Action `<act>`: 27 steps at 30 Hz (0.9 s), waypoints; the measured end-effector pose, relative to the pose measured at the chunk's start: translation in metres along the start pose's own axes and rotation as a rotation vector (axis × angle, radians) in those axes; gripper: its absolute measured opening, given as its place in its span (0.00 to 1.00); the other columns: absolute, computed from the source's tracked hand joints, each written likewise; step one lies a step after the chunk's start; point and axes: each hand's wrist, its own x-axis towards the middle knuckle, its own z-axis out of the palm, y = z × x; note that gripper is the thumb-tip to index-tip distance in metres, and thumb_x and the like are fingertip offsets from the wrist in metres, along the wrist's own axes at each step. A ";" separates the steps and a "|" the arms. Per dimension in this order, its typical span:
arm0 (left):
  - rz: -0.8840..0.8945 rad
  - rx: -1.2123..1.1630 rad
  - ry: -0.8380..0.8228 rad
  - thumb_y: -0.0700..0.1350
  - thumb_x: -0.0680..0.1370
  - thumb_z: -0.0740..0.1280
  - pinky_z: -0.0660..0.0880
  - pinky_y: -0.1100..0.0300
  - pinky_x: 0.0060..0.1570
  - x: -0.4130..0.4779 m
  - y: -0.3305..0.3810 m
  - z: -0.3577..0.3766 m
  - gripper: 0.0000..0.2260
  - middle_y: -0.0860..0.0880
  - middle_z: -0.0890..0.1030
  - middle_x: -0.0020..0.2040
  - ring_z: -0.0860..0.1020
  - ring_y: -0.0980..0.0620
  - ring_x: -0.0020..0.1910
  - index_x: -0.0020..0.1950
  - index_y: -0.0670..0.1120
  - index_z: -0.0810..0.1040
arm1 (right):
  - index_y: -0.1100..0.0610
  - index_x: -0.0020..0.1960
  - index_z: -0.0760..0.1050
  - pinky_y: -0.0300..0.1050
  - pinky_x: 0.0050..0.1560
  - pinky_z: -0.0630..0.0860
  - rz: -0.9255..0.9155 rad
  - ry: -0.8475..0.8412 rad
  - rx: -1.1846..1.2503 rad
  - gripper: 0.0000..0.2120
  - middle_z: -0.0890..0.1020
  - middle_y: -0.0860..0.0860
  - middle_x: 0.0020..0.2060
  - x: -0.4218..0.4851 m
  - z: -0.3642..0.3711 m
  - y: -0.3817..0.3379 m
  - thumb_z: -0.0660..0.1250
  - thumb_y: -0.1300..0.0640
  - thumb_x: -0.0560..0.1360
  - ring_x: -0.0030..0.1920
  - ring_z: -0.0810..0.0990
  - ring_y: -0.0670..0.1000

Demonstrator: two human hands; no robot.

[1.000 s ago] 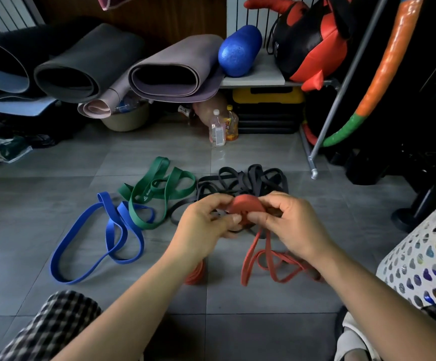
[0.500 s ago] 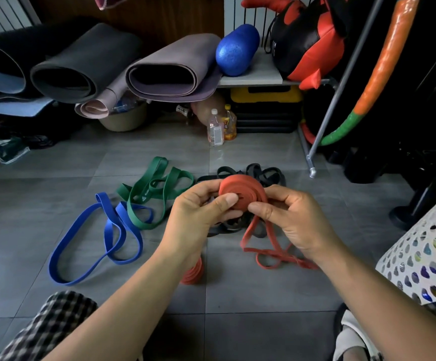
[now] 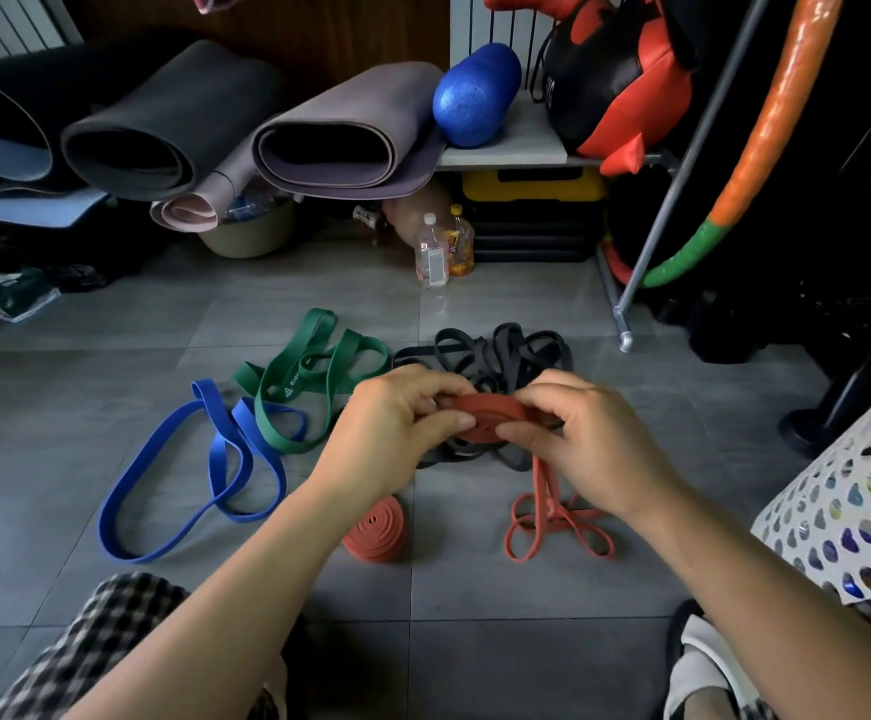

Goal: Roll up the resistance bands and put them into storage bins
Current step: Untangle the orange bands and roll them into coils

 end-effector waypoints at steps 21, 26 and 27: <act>-0.008 0.145 -0.054 0.40 0.71 0.72 0.75 0.66 0.47 0.001 -0.002 0.000 0.15 0.57 0.77 0.45 0.78 0.59 0.42 0.55 0.52 0.80 | 0.56 0.48 0.82 0.47 0.40 0.75 0.034 0.000 -0.028 0.10 0.79 0.46 0.36 0.001 0.002 0.001 0.73 0.54 0.68 0.38 0.78 0.49; -0.078 -0.114 0.071 0.36 0.69 0.73 0.77 0.65 0.40 0.003 0.000 -0.002 0.12 0.51 0.81 0.37 0.79 0.56 0.34 0.41 0.54 0.80 | 0.52 0.48 0.81 0.38 0.46 0.76 0.143 0.016 0.309 0.11 0.82 0.47 0.40 0.003 0.001 -0.003 0.72 0.53 0.66 0.42 0.81 0.46; -0.141 -0.237 0.096 0.35 0.69 0.72 0.78 0.66 0.39 0.003 0.003 -0.002 0.13 0.52 0.81 0.36 0.80 0.57 0.33 0.40 0.54 0.80 | 0.50 0.46 0.80 0.34 0.44 0.75 0.190 0.031 0.442 0.09 0.83 0.45 0.39 0.004 -0.001 -0.005 0.72 0.54 0.66 0.41 0.81 0.43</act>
